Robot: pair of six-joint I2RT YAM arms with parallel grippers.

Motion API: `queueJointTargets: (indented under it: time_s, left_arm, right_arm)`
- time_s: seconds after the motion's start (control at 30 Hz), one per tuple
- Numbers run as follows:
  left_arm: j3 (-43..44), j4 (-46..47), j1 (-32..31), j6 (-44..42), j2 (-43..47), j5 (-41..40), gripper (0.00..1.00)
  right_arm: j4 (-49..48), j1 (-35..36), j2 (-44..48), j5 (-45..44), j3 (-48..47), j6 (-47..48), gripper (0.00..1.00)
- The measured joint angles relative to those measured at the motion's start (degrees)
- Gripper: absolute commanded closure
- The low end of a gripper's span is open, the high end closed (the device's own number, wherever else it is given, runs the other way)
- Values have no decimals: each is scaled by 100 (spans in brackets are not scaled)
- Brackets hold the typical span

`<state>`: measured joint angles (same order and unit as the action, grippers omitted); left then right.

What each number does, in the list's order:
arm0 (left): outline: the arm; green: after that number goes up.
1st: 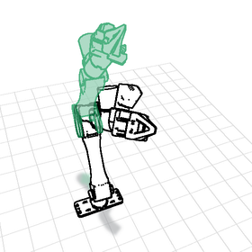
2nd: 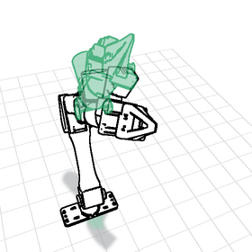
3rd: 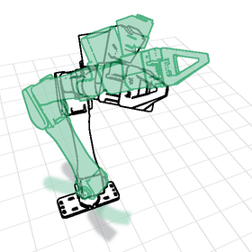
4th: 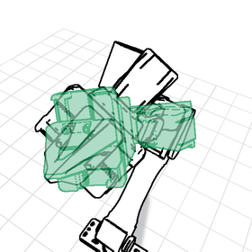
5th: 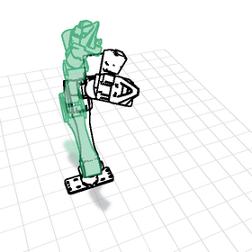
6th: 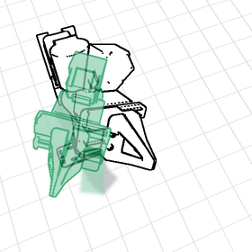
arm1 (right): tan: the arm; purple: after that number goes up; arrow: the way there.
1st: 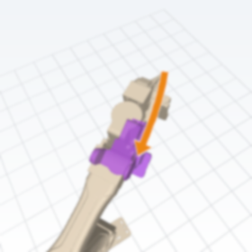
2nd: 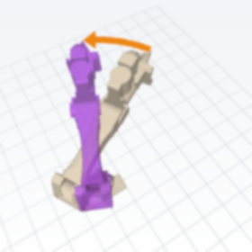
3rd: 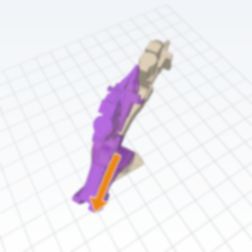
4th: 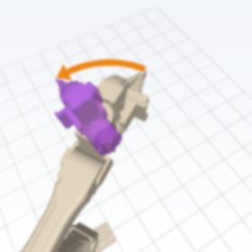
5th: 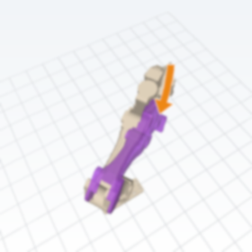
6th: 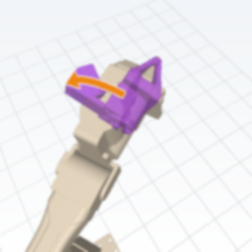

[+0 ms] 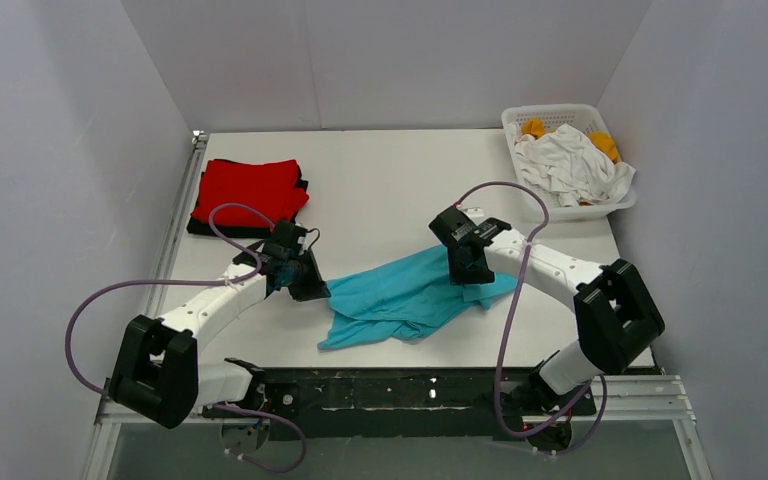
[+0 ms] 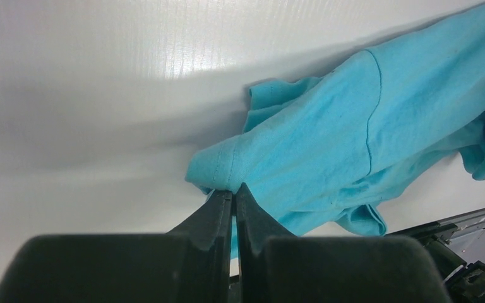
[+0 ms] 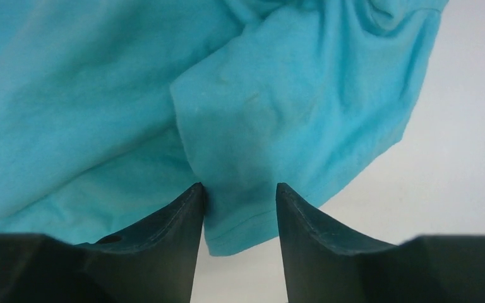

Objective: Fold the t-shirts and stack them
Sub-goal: Flatten out the tshirt

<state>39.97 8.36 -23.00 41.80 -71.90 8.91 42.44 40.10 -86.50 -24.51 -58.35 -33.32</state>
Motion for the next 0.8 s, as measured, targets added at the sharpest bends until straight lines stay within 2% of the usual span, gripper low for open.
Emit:
queueJointTargets:
  time_s: [0.07,0.13,0.17,0.27,0.37,0.47,0.53,0.57,0.63,0.8]
  left_arm:
    - [0,-31,0,0,17,-2,100]
    - [0,-61,0,2,31,-9,100]
    - [0,-85,0,0,42,-15,100]
    - [9,-203,0,-9,166,-160,100]
    - [273,-538,0,-31,188,-376,100]
    - [1425,-964,0,-240,310,-1049,100]
    - [1989,-1167,33,-455,452,-1364,100]
    - [2352,-1266,111,-610,603,-1556,100]
    - [2905,-1460,251,-844,850,-1779,100]
    - [3788,-1851,374,-1241,986,-1917,100]
  right_arm:
    - [120,7,-90,-151,-4,-81,66]
    - [245,7,-116,-289,-4,-186,82]
    - [293,4,-109,-363,-4,-251,99]
    - [461,4,37,-697,0,-564,99]
    - [610,-111,612,-920,-15,-597,99]
    - [909,-903,1440,-1237,-686,-372,99]
    - [767,-1322,2017,-1117,-809,-35,99]
    - [651,-1670,2610,-999,-929,280,99]
    - [411,-1759,3099,-802,-1244,772,99]
    - [407,-1781,3195,-466,-1878,1128,99]
